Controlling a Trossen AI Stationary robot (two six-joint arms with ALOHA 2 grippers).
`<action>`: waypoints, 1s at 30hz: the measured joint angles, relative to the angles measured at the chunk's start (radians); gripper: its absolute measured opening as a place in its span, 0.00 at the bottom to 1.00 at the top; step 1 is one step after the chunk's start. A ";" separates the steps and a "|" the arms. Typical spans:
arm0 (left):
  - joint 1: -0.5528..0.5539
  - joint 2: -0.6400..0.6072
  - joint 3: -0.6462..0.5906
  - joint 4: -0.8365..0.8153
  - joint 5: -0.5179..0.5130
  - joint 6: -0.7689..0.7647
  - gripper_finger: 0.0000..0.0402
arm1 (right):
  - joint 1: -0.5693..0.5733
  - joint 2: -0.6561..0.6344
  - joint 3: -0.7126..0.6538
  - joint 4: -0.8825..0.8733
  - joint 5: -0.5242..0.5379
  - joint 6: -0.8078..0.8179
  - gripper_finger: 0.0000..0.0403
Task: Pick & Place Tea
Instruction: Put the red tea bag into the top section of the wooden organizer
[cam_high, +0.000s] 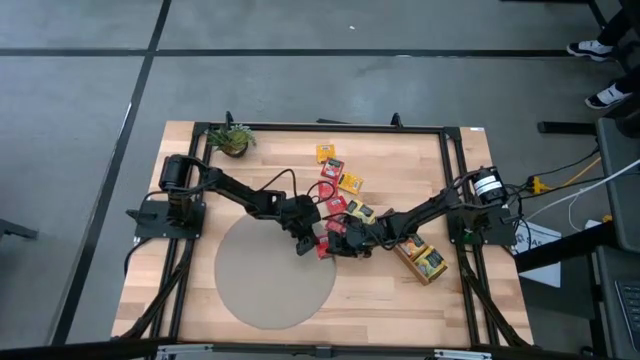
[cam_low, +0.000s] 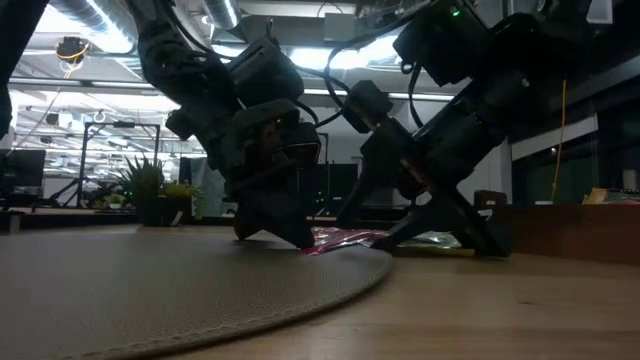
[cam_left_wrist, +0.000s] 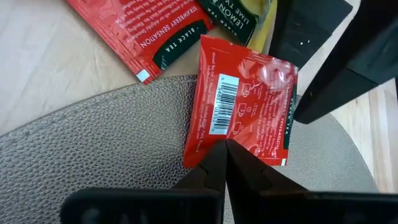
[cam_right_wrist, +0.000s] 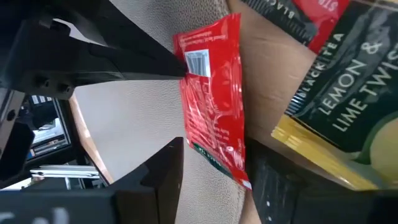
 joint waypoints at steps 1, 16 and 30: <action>0.000 0.000 0.000 -0.001 0.001 0.001 0.01 | 0.000 0.000 0.000 -0.002 -0.001 0.000 0.39; 0.003 -0.001 0.001 -0.027 0.020 0.027 0.01 | 0.000 0.000 0.001 -0.005 0.006 -0.003 0.05; 0.002 -0.001 0.001 -0.029 0.023 0.029 0.01 | 0.000 -0.001 0.000 -0.008 0.006 -0.035 0.09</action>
